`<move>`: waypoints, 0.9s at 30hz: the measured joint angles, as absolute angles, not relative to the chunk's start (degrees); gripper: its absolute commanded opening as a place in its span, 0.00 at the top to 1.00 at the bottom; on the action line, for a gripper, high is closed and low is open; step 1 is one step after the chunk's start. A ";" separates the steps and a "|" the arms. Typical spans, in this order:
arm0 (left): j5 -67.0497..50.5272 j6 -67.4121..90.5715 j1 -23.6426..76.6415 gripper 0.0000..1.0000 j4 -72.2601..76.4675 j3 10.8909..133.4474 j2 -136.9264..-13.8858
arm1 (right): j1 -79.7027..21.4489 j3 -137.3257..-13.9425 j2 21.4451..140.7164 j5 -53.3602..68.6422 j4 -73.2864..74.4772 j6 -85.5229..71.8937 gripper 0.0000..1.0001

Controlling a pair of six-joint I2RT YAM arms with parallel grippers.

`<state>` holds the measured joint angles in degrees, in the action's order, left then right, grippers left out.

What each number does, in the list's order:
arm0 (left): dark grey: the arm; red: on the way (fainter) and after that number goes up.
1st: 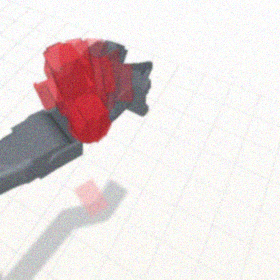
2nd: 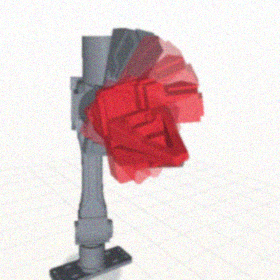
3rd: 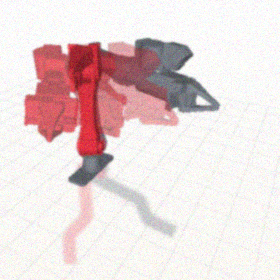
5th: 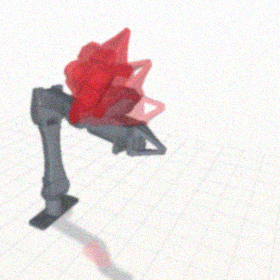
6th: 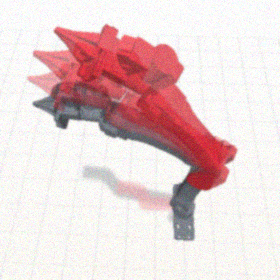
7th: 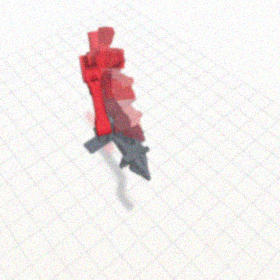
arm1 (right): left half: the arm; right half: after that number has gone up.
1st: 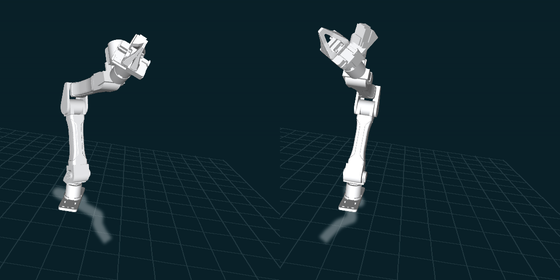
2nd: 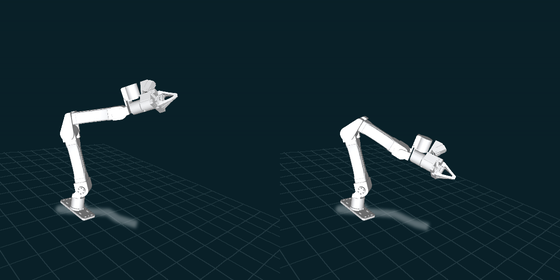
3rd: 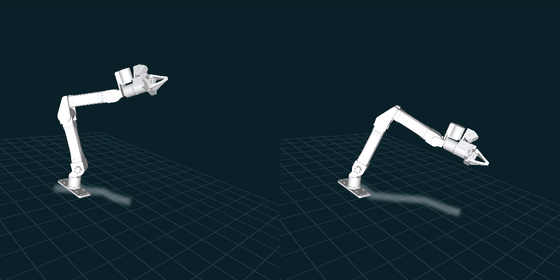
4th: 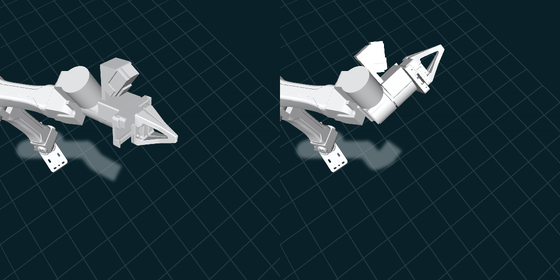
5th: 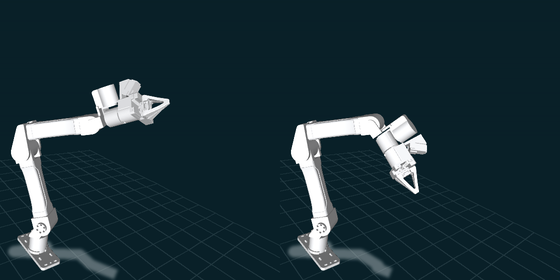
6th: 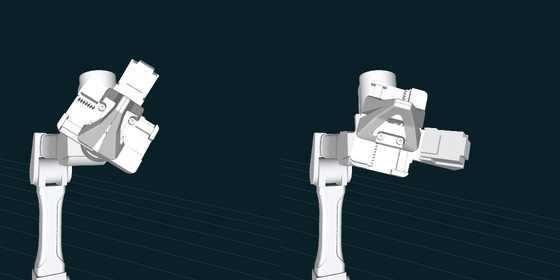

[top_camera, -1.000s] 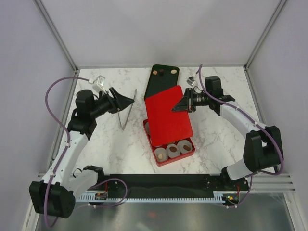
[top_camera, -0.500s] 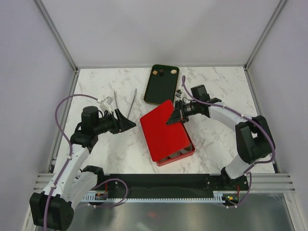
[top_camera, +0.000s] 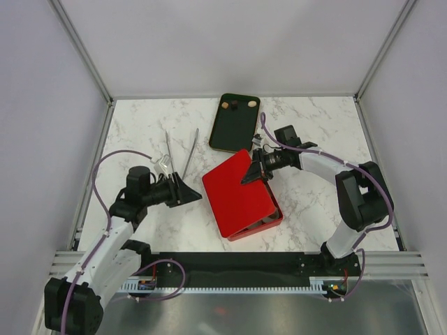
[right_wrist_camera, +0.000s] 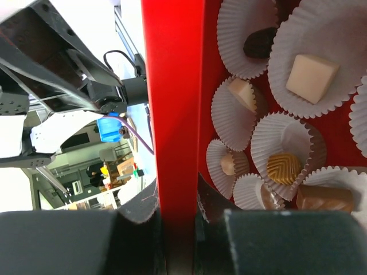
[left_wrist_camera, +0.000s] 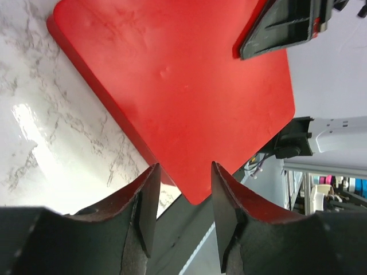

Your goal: Pack the chocolate

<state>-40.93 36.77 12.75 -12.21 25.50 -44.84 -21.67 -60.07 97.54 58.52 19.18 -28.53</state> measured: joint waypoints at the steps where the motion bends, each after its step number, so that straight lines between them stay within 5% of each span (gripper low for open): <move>1: -40.91 37.19 13.08 0.55 -11.88 25.06 -45.12 | -21.67 -60.07 97.60 58.63 19.35 -28.42 1.00; 5: -40.51 38.63 14.26 0.71 -10.50 23.00 -45.76 | -21.67 -60.40 97.62 59.42 19.62 -28.42 1.00; 9: -39.16 39.70 15.51 0.97 -8.49 21.17 -46.74 | -21.67 -61.21 97.56 59.75 20.32 -28.56 1.00; 27: -29.56 42.61 26.74 0.97 2.48 19.68 -63.42 | -20.78 -62.11 97.54 60.14 21.80 -28.71 0.97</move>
